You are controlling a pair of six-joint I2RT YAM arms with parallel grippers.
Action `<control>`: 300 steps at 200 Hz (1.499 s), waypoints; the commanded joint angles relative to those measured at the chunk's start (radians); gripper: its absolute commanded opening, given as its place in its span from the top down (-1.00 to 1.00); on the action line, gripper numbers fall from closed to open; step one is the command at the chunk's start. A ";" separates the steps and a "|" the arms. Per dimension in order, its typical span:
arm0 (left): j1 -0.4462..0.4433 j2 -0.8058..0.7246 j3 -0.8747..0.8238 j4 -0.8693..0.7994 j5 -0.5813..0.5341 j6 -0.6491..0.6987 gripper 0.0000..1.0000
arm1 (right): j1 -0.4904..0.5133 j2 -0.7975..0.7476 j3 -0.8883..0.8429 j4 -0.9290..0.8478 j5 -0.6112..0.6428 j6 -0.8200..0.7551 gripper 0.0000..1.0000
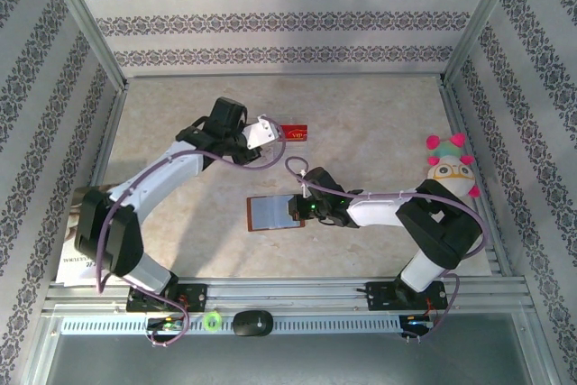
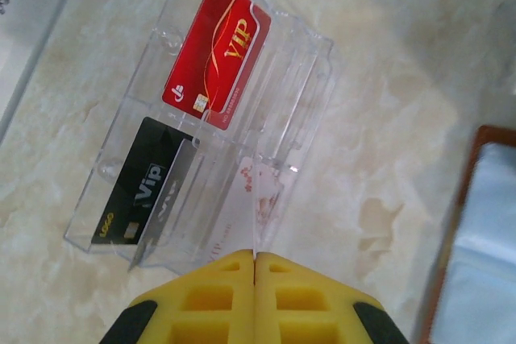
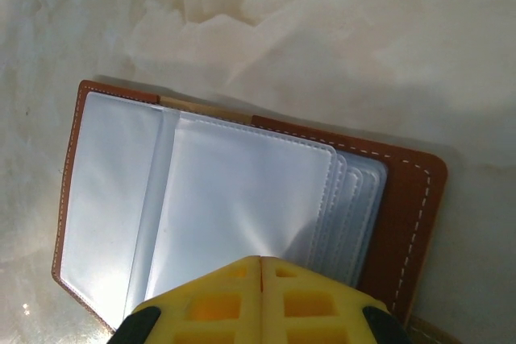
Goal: Take the credit cards out of the card holder
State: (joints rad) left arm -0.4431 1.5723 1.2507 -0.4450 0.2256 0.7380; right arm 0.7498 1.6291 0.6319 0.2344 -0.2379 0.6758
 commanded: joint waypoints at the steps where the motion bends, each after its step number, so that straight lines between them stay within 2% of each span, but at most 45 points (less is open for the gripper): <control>1: 0.001 0.047 0.052 -0.072 -0.060 0.169 1.00 | -0.018 -0.013 -0.031 -0.001 -0.015 0.026 1.00; 83: -0.012 0.157 0.080 -0.042 -0.075 0.287 1.00 | -0.033 -0.006 -0.047 0.004 -0.018 0.049 1.00; 157: -0.013 0.223 0.099 -0.021 -0.054 0.309 1.00 | -0.045 -0.009 -0.050 -0.005 -0.016 0.050 1.00; 256: -0.013 0.270 0.102 0.055 -0.113 0.341 1.00 | -0.046 0.000 -0.043 -0.005 -0.029 0.050 1.00; 300: -0.012 0.276 0.107 0.028 -0.094 0.333 1.00 | -0.044 -0.003 -0.043 -0.005 -0.026 0.051 1.00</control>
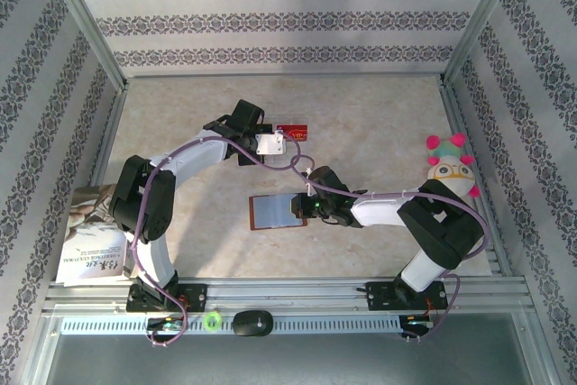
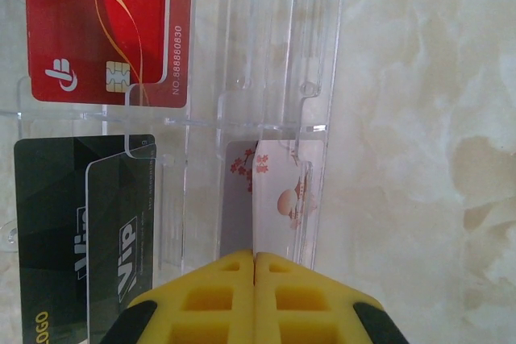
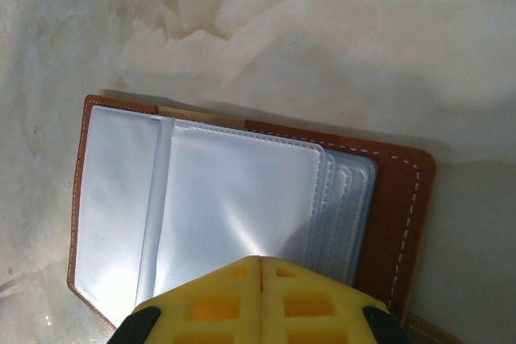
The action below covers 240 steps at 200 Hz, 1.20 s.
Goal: Take the credit cards out of the card holder
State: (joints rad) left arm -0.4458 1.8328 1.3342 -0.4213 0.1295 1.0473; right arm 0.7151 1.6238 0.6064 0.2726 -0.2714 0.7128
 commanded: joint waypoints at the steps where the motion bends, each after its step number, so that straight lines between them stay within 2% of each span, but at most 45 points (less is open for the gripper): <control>1: -0.009 0.015 0.024 0.004 0.003 0.024 1.00 | -0.009 0.002 -0.017 -0.044 0.008 0.014 1.00; 37: -0.009 0.015 0.008 0.043 -0.018 0.002 1.00 | -0.009 -0.002 -0.016 -0.048 0.005 0.011 1.00; 69: -0.011 -0.007 -0.005 0.127 -0.053 -0.035 0.73 | -0.008 -0.005 -0.017 -0.048 0.007 0.011 1.00; 119: -0.009 -0.044 -0.031 0.236 -0.105 -0.057 0.66 | 0.000 0.000 -0.013 -0.048 0.010 0.013 1.00; 144: -0.007 -0.105 -0.052 0.348 -0.128 -0.135 0.61 | 0.003 -0.001 -0.008 -0.051 0.002 0.011 1.00; 178: 0.025 -0.232 -0.040 0.451 -0.113 -0.455 0.24 | 0.007 -0.002 0.012 -0.046 -0.027 -0.009 0.92; 205: 0.033 -0.321 -0.058 0.452 -0.150 -0.698 0.11 | 0.007 -0.006 0.035 -0.045 -0.044 -0.030 0.84; 224: 0.035 -0.382 -0.091 0.398 -0.236 -0.923 0.06 | 0.007 -0.019 0.050 -0.045 -0.048 -0.047 0.74; 240: 0.043 -0.454 -0.185 0.376 -0.206 -1.118 0.05 | 0.005 -0.037 0.065 -0.057 -0.051 -0.063 0.62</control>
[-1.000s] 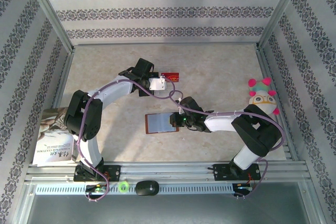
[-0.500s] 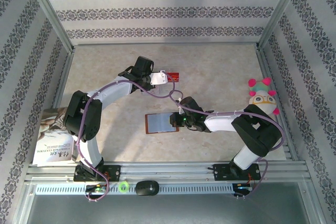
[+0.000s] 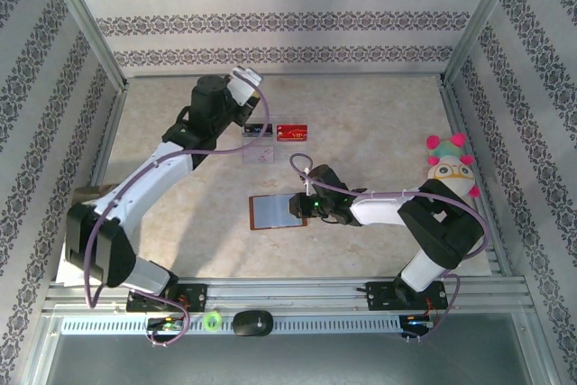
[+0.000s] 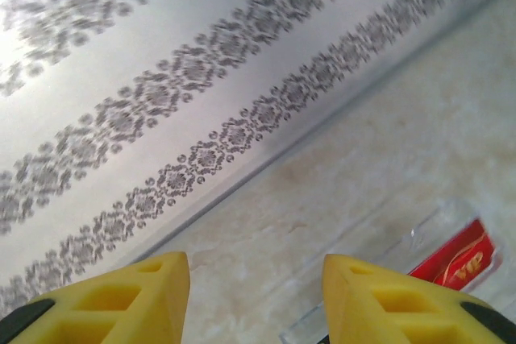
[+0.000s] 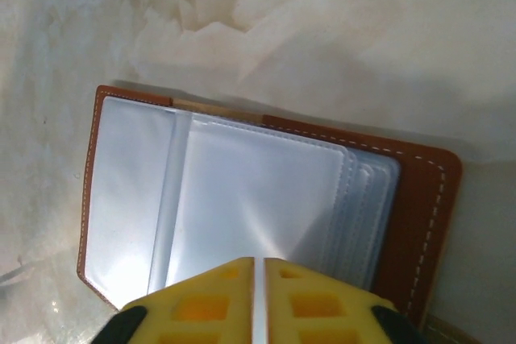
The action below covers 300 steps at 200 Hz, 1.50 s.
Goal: Take the credit cards out of the card holder
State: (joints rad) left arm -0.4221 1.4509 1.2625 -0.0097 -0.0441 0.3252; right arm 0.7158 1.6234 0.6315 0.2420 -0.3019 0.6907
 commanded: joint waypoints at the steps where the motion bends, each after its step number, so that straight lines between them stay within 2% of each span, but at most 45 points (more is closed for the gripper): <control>1: 0.020 -0.076 -0.121 -0.035 -0.031 -0.406 0.05 | 0.004 -0.039 0.041 -0.027 -0.021 -0.043 0.61; 25: 0.020 -0.209 -0.324 -0.005 -0.004 -0.627 0.08 | 0.007 -0.083 0.067 -0.080 -0.009 -0.077 0.44; 47: 0.021 -0.322 -0.481 -0.009 0.022 -0.772 0.07 | 0.021 -0.123 0.092 -0.154 0.029 -0.122 0.35; 57: 0.022 -0.370 -0.536 -0.017 0.050 -0.809 0.10 | 0.044 -0.122 0.117 -0.197 0.043 -0.152 0.32; 89: 0.022 -0.525 -0.667 -0.121 0.037 -0.940 0.11 | 0.139 -0.074 0.206 -0.310 0.136 -0.225 0.29; 121: 0.021 -0.641 -0.791 -0.149 0.074 -1.026 0.14 | 0.198 -0.023 0.271 -0.365 0.204 -0.267 0.25; 144: 0.020 -0.693 -0.852 -0.206 0.048 -1.077 0.21 | 0.235 0.056 0.345 -0.428 0.241 -0.313 0.20; 200: 0.022 -0.813 -0.909 -0.265 0.002 -1.102 0.17 | 0.310 0.202 0.507 -0.544 0.371 -0.401 0.17; 230: 0.023 -0.826 -0.918 -0.277 0.004 -1.086 0.13 | 0.318 0.183 0.489 -0.531 0.429 -0.393 0.17; 235: 0.022 -0.829 -0.926 -0.264 0.015 -1.083 0.08 | 0.318 0.171 0.477 -0.522 0.439 -0.393 0.17; 241: 0.021 -0.832 -0.936 -0.245 0.027 -1.082 -0.23 | 0.318 0.152 0.461 -0.504 0.451 -0.392 0.17; 244: 0.021 -0.834 -0.943 -0.236 0.033 -1.083 -0.47 | 0.318 0.144 0.450 -0.494 0.456 -0.390 0.17; 247: 0.021 -0.836 -0.948 -0.228 0.036 -1.084 -0.89 | 0.318 0.132 0.441 -0.485 0.461 -0.390 0.16; 249: 0.022 -0.837 -0.952 -0.222 0.037 -1.086 -0.98 | 0.318 0.124 0.433 -0.474 0.462 -0.390 0.16; 269: 0.020 -0.847 -0.984 -0.170 0.050 -1.090 -0.99 | 0.318 0.062 0.369 -0.402 0.489 -0.381 0.12; 286: 0.021 -0.847 -0.997 -0.142 0.041 -1.094 -0.99 | 0.318 0.048 0.341 -0.358 0.456 -0.391 0.07; 292: 0.020 -0.848 -0.997 -0.140 0.037 -1.094 -0.99 | 0.318 0.056 0.349 -0.363 0.456 -0.392 -0.13; 300: 0.022 -0.849 -0.995 -0.141 0.025 -1.094 -0.99 | 0.318 0.062 0.352 -0.372 0.461 -0.380 -0.19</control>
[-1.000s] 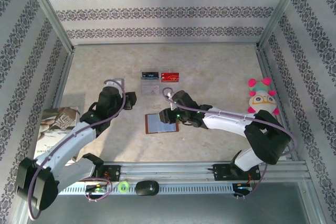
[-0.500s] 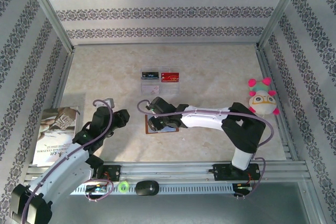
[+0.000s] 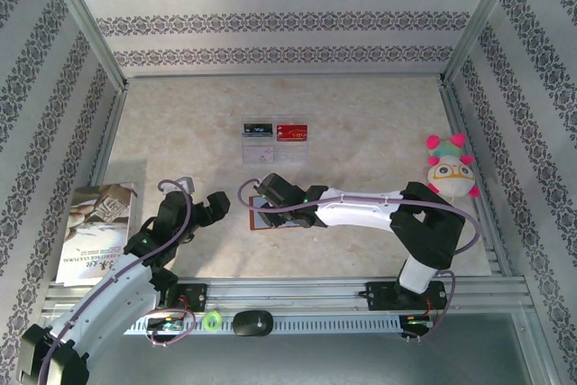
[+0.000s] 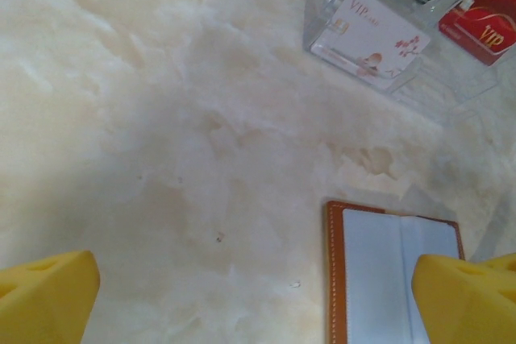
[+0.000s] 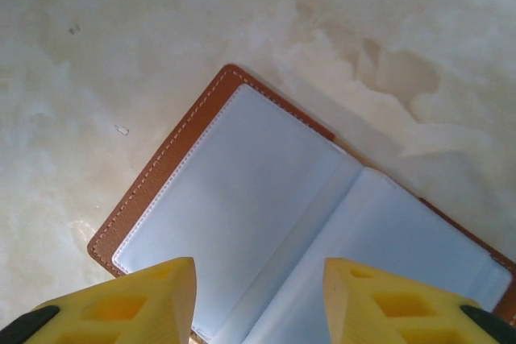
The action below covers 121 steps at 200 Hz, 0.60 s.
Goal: Take the credit cards out of the card holder
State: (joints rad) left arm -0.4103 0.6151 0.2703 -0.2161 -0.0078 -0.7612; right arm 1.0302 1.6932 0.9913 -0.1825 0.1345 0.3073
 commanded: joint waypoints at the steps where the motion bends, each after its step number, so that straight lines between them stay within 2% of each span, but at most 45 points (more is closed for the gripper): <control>1: 0.010 -0.014 -0.003 0.065 -0.013 -0.007 -0.99 | 0.004 -0.007 -0.008 0.054 0.026 0.005 -0.19; 28: 0.009 -0.052 -0.024 0.118 -0.047 0.011 -0.99 | 0.000 -0.047 -0.072 0.122 0.059 0.031 -0.20; 63: 0.010 -0.134 -0.044 0.185 -0.147 0.002 -0.99 | -0.001 -0.133 -0.155 0.236 0.140 0.031 -0.21; 94: 0.013 -0.172 0.000 0.110 -0.386 -0.001 -0.99 | -0.002 -0.230 -0.249 0.349 0.241 0.026 -0.27; 109: 0.015 -0.159 0.012 0.178 -0.434 0.090 -0.99 | -0.013 -0.256 -0.262 0.352 0.303 0.020 -0.34; 121: 0.015 -0.115 -0.007 0.321 -0.436 0.214 -0.99 | -0.040 -0.272 -0.274 0.349 0.321 0.037 -0.42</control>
State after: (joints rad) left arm -0.4099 0.4583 0.2447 -0.0837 -0.3191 -0.7277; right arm 1.0248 1.4586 0.7467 0.1059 0.3386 0.3225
